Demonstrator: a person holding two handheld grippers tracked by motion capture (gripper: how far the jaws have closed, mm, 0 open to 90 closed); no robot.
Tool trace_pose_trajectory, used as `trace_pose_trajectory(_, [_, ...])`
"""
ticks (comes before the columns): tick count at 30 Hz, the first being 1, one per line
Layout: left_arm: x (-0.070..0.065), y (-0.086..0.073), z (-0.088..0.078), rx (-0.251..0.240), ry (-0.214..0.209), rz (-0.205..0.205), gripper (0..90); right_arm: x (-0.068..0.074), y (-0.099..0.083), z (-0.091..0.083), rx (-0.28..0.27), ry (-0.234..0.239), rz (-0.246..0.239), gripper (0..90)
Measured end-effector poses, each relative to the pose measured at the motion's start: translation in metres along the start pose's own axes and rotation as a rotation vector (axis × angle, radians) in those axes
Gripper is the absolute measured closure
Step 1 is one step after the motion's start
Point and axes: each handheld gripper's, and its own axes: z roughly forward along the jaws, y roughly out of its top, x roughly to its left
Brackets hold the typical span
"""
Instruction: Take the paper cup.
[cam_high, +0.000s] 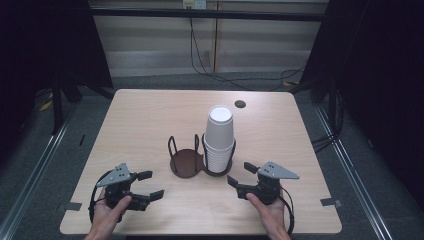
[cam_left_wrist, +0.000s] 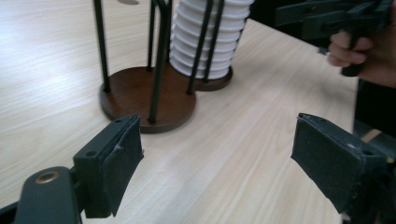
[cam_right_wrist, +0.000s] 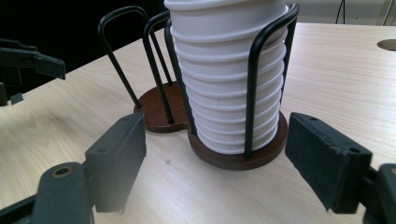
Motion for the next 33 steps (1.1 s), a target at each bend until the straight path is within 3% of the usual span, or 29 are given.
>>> trace_pose_trajectory(6, [0.009, 0.000, -0.002, -0.006, 0.041, -0.027, 16.1, -0.006, 0.003, -0.006, 0.016, 0.023, 0.018, 24.2])
trace_pose_trajectory(12, [0.004, 0.000, -0.005, -0.019, 0.040, -0.053, 16.4, -0.008, 0.007, -0.008, 0.031, 0.025, 0.005, 22.7])
trace_pose_trajectory(15, [-0.001, 0.000, -0.006, -0.019, 0.034, -0.036, 16.3, -0.008, 0.011, -0.009, 0.027, 0.029, 0.016, 21.8])
trace_pose_trajectory(23, [0.000, 0.000, -0.005, 0.003, 0.043, -0.008, 16.3, -0.005, 0.019, -0.005, 0.070, 0.028, -0.011, 22.7])
trace_pose_trajectory(27, [-0.001, 0.001, -0.004, 0.009, 0.038, -0.003, 16.3, -0.002, 0.025, -0.007, 0.069, 0.048, -0.018, 23.2])
trace_pose_trajectory(29, [-0.002, 0.001, -0.004, 0.014, 0.060, 0.011, 16.3, -0.002, 0.031, -0.009, 0.075, 0.070, -0.027, 22.7])
trace_pose_trajectory(33, [0.000, 0.001, -0.005, 0.011, 0.053, -0.007, 16.3, -0.002, 0.038, -0.009, 0.085, 0.073, -0.047, 20.1])
